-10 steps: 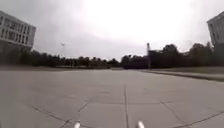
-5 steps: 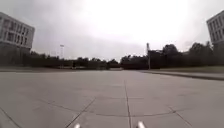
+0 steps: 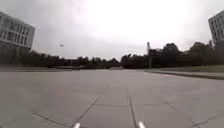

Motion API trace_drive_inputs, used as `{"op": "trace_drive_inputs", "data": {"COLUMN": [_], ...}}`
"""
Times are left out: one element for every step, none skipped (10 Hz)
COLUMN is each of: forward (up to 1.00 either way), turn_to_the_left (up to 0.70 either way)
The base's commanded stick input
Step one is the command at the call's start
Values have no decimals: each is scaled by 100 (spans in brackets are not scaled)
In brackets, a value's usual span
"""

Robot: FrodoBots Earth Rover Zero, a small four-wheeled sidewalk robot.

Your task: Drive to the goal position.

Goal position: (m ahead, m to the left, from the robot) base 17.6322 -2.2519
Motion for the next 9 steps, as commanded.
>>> {"op": "trace_drive_inputs", "data": {"forward": [85, 85, 85, 85, 85, 85, 85, 85, 85], "turn_to_the_left": [0, 17, 12, 5, 0, 0, 0, 0, 0]}}
